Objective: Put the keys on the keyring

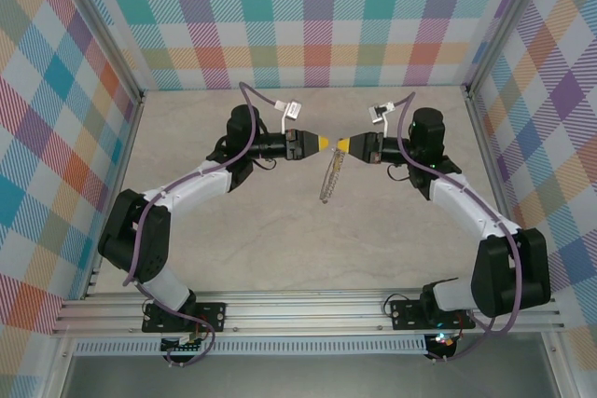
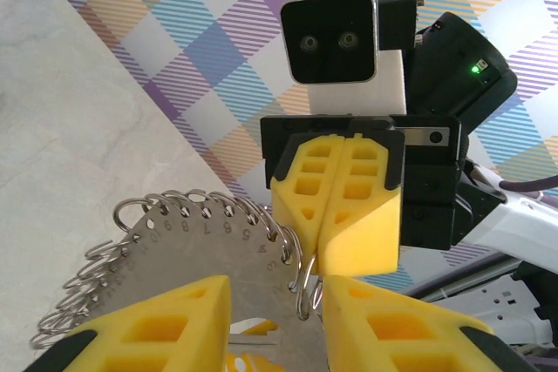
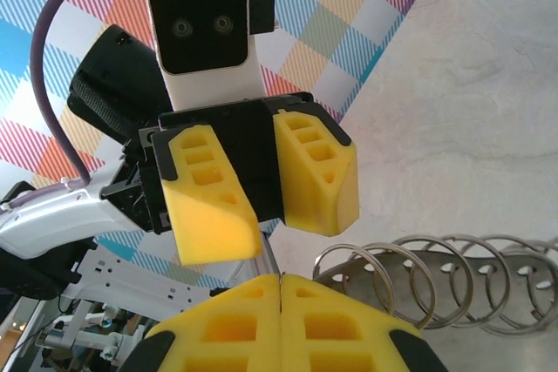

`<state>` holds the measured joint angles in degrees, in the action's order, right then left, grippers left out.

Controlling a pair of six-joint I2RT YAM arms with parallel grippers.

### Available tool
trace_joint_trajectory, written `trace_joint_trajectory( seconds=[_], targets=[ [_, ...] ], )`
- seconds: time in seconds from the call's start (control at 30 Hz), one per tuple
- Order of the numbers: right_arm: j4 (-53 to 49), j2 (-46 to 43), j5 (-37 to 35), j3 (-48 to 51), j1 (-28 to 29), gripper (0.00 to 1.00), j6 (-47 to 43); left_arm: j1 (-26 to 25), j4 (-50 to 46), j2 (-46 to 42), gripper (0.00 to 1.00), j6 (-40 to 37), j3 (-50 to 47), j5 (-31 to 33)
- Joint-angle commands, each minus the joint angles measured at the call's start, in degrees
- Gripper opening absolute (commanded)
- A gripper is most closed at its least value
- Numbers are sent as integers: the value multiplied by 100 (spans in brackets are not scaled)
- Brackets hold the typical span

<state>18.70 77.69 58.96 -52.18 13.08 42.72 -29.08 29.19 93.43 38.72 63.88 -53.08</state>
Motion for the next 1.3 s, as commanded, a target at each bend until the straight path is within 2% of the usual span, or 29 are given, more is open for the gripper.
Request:
trace_joint_trajectory(
  seconds=[0.0, 0.33, 0.8, 1.27],
  targets=[
    [646, 48, 256, -207, -43, 0, 248, 27, 478, -244, 33, 146, -86, -111],
    [966, 167, 256, -178, -43, 0, 456, 16, 804, -176, 32, 324, -119, -236],
    [1546, 448, 258, -143, -43, 0, 821, -80, 794, -70, 28, 285, -7, -363],
    [1697, 448, 302, -81, -38, 0, 939, -104, 614, -18, 32, 141, 72, -330]
  ],
)
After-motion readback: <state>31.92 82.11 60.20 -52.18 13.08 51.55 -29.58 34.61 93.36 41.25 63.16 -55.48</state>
